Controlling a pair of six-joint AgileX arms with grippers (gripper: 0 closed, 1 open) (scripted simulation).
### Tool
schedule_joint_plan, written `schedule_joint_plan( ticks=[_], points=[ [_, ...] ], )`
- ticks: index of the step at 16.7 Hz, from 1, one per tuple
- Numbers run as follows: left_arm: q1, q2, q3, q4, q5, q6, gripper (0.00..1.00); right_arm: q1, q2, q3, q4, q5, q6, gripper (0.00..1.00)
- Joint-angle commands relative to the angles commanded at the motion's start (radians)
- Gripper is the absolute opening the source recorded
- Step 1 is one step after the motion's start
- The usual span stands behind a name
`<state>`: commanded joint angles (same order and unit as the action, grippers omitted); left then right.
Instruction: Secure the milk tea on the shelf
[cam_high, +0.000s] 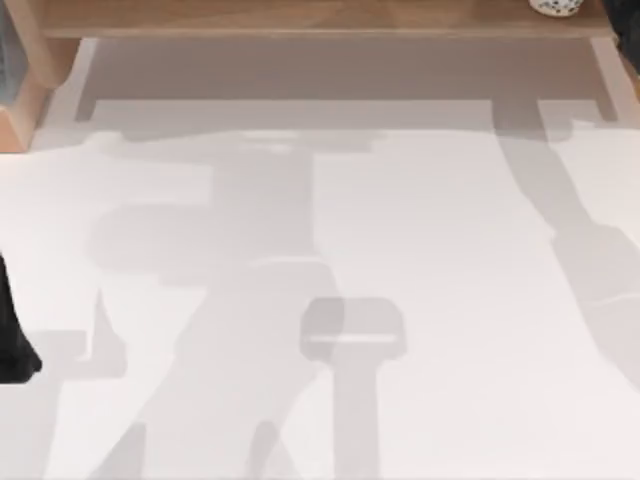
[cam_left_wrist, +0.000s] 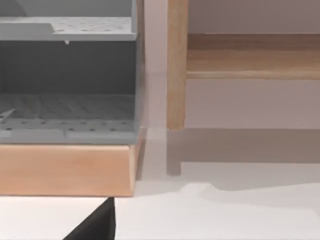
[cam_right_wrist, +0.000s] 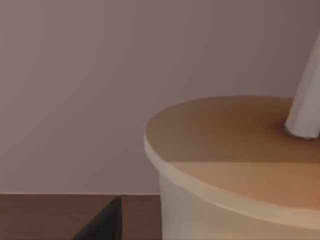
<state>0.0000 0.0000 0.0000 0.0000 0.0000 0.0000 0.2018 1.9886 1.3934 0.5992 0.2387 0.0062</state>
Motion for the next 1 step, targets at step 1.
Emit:
schedule_joint_plan(
  ticks=[1],
  points=[
    [0.000, 0.000, 0.000, 0.000, 0.000, 0.000, 1.00, 0.000, 0.000, 0.000, 0.000, 0.000, 0.000, 1.00]
  ],
)
